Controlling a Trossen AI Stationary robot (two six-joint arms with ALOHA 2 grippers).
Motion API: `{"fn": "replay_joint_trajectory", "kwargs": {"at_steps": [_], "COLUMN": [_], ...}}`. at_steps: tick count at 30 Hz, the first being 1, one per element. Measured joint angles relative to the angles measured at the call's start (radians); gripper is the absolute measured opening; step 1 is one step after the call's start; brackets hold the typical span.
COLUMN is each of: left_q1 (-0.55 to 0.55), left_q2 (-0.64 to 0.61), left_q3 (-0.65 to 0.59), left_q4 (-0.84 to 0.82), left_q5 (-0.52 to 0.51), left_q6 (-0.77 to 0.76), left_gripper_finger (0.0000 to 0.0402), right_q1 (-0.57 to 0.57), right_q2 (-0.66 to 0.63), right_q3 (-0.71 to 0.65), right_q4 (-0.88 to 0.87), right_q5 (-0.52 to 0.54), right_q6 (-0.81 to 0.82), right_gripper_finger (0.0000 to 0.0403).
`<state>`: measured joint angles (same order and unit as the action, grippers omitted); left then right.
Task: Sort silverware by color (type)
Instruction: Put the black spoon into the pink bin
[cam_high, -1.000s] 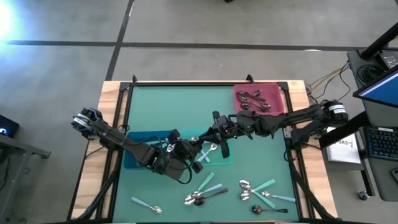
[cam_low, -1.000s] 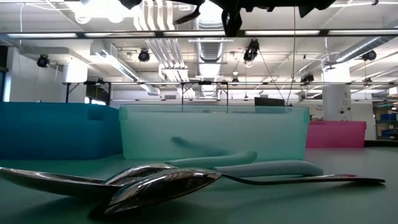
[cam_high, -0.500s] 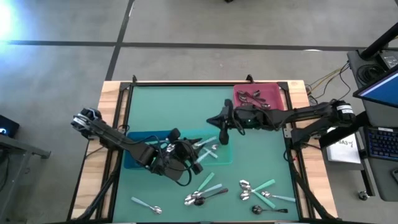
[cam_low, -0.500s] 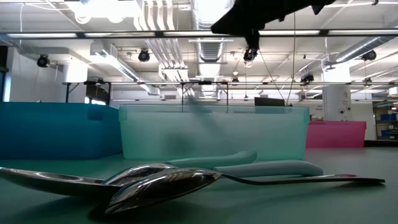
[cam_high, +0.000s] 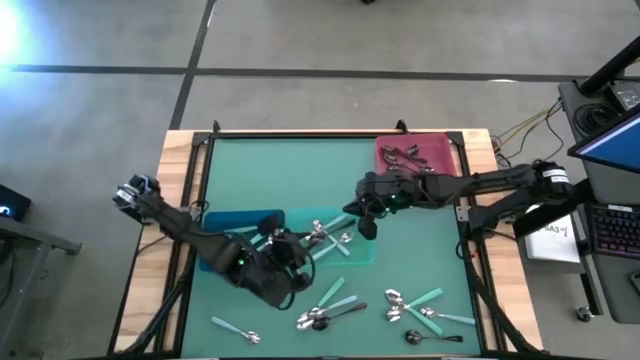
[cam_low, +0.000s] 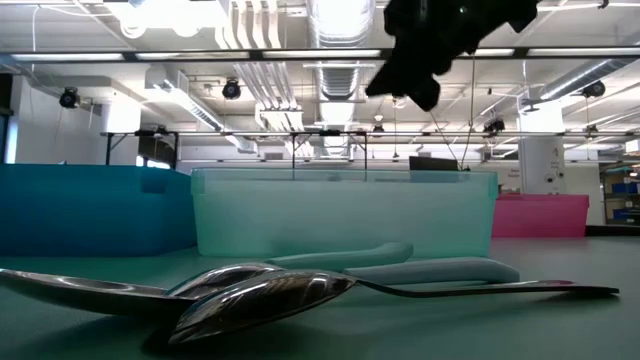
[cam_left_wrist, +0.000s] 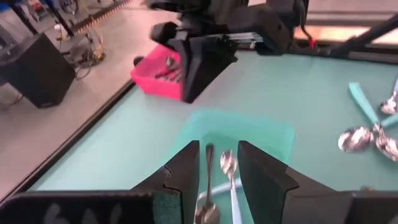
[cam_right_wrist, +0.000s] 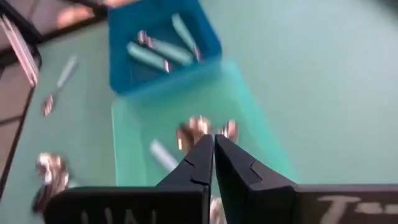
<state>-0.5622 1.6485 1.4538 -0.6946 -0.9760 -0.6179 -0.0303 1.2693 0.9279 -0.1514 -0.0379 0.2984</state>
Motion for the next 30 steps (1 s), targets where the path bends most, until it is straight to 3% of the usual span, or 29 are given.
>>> {"fn": "replay_joint_trajectory", "kwargs": {"at_steps": [7,15,23,30], "left_q1": [-0.077,-0.173,-0.23,-0.255], "left_q2": [-0.001,-0.001,-0.001,-0.002], "left_q3": [0.023,0.019,0.04,0.04], "left_q4": [-0.182,-0.229,-0.414,-0.549], "left_q5": [0.0,0.047,0.045,0.045], "left_q6": [-0.214,-0.347,-0.567,-0.705], "left_gripper_finger": [0.0094,0.0094,0.0094,0.0094], "right_q1": [-0.001,-0.001,-0.001,-0.001], "right_q2": [0.046,0.149,0.263,0.389], "right_q3": [0.0,0.0,0.002,0.099], "right_q4": [-0.044,-0.053,-0.035,-0.051], "right_q5": [-0.064,-0.127,-0.099,-0.056], "right_q6": [-0.004,-0.216,-0.373,-0.446], "right_gripper_finger": [0.0057,0.0131,0.0112,0.01]}}
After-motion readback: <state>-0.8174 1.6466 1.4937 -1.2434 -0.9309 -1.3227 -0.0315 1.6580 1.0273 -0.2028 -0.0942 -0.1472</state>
